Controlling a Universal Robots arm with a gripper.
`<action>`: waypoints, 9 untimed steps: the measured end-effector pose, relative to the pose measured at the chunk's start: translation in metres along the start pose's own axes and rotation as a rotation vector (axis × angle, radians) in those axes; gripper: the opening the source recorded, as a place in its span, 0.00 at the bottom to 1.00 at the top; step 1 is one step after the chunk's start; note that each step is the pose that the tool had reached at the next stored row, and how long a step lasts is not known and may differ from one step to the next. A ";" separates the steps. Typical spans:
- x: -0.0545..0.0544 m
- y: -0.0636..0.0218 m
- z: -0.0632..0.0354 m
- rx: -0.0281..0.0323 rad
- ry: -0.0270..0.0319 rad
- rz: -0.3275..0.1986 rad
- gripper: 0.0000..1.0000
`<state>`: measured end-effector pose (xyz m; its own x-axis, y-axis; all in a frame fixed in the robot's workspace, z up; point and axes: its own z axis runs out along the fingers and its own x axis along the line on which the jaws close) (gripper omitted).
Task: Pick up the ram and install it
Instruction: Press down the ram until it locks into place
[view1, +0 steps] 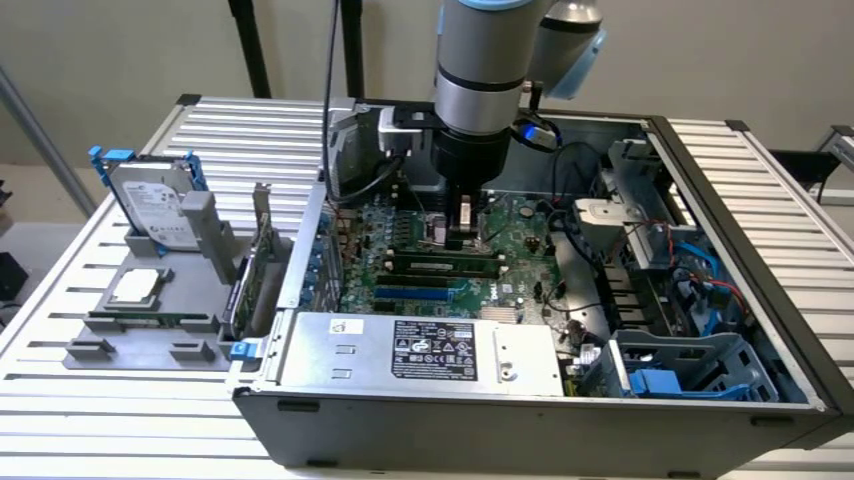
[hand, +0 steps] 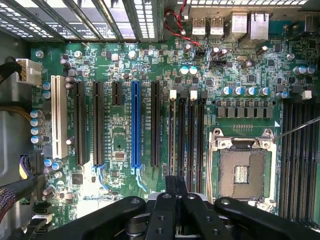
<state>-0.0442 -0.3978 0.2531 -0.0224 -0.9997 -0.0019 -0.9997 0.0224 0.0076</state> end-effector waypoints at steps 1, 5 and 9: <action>0.000 0.0000 0.0000 0.0000 0.0000 0.000 0.11; 0.000 0.0000 0.0000 0.0000 0.0000 0.000 0.11; 0.000 0.0001 0.0002 0.0004 0.0003 0.000 0.11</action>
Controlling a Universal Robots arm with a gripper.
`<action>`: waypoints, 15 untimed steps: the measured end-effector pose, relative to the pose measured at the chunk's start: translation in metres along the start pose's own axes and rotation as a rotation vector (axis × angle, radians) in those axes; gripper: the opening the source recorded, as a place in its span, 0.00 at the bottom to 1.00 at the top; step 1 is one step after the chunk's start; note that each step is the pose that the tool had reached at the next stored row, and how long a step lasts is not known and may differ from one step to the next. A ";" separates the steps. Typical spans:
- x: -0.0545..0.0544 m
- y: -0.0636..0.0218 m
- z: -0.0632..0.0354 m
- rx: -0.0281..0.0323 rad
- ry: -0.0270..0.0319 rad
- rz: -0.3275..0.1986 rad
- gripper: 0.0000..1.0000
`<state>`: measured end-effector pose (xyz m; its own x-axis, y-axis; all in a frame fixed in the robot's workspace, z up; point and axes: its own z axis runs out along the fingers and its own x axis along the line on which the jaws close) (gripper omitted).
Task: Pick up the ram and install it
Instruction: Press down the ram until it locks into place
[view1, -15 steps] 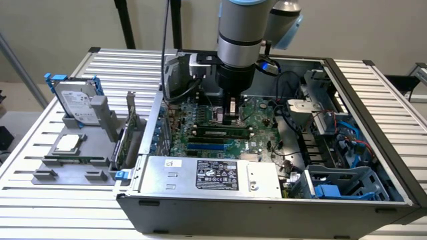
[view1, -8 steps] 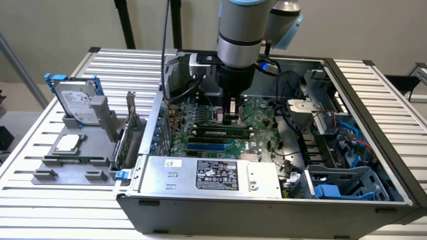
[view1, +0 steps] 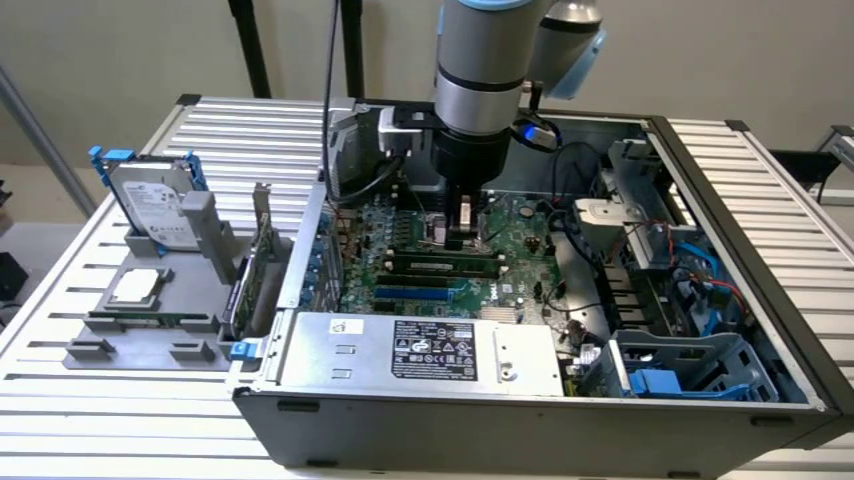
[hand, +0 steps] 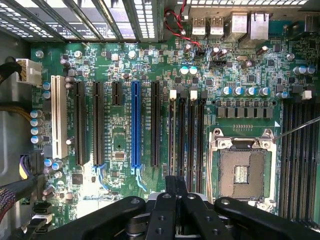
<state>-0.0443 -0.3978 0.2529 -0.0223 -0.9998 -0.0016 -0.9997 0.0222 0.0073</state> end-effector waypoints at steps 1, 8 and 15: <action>0.000 0.0000 0.0011 0.0005 0.0001 0.000 0.11; 0.000 0.0000 0.0139 0.0016 0.0000 0.000 0.11; 0.000 0.0002 0.0262 0.0009 0.0016 0.000 0.11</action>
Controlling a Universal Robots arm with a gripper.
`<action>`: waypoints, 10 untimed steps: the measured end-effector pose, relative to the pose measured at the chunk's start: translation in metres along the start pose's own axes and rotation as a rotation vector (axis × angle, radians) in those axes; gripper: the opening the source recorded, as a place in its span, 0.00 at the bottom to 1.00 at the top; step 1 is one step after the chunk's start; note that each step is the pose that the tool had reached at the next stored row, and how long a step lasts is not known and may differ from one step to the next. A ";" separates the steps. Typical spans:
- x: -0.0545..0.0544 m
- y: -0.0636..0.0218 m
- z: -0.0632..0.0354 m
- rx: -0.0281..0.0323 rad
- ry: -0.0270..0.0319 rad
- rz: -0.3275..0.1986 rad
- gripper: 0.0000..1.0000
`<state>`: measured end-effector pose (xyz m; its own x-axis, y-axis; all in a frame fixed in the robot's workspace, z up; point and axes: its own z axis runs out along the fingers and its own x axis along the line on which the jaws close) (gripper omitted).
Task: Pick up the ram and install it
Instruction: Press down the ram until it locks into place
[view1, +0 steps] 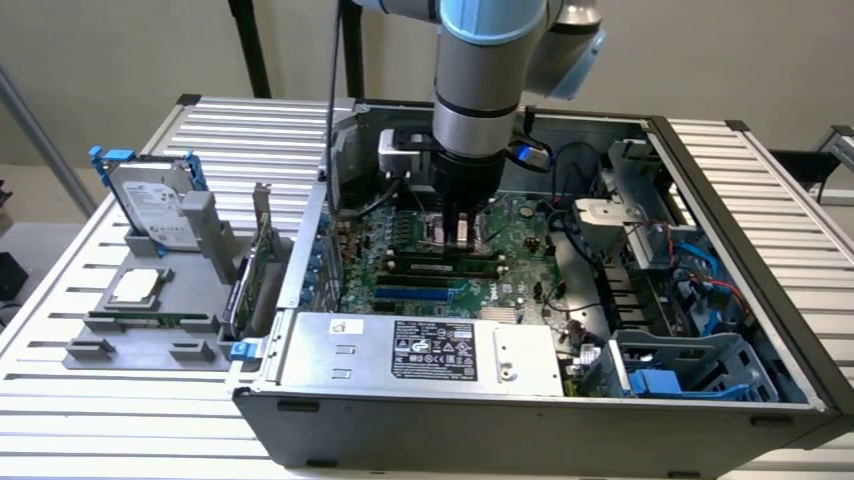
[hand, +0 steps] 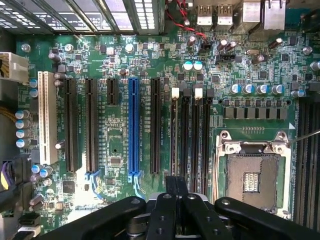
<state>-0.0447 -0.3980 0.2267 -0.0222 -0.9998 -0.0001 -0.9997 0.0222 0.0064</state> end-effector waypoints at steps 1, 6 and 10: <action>0.000 0.0001 0.0017 0.0001 0.0000 0.000 0.11; 0.000 0.0003 -0.0065 0.0003 -0.0023 0.000 0.11; 0.000 0.0003 -0.0221 -0.0004 -0.0015 0.000 0.11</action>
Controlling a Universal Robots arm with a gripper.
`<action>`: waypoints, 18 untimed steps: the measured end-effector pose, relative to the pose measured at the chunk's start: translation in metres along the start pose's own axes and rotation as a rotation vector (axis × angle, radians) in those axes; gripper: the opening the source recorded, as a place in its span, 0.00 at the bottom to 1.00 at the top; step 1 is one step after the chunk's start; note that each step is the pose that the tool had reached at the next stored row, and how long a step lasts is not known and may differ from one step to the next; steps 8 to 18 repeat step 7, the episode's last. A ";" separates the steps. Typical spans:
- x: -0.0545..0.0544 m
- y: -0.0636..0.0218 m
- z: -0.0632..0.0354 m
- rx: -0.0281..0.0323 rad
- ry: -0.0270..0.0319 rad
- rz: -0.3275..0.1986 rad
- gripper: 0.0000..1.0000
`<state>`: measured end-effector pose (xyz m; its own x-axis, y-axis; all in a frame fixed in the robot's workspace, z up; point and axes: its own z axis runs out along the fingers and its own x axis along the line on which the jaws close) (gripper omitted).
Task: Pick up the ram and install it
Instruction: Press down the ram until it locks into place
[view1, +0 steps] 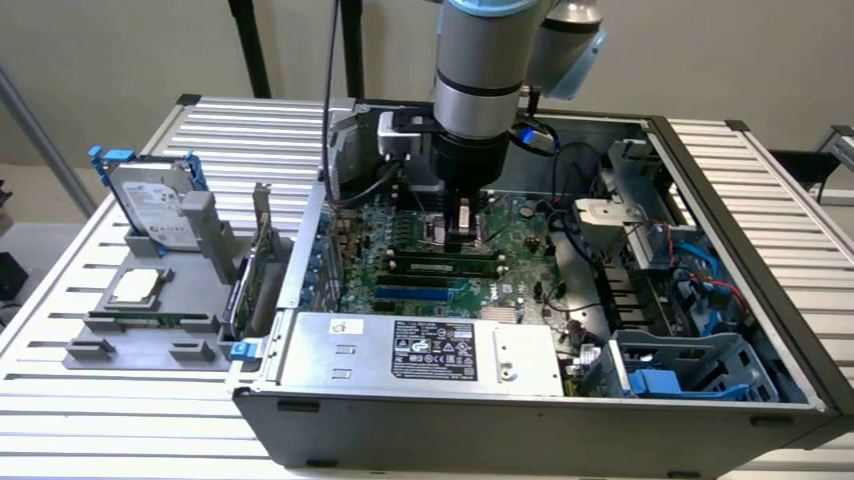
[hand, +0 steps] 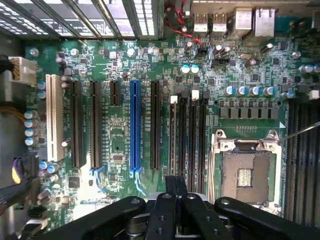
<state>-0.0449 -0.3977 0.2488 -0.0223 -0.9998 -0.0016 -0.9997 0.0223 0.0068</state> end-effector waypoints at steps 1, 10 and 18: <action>0.000 0.0000 -0.0001 0.0000 -0.0003 0.000 0.11; 0.000 0.0000 -0.0002 -0.0001 -0.0001 0.000 0.11; 0.000 0.0000 -0.0002 -0.0001 -0.0001 0.000 0.11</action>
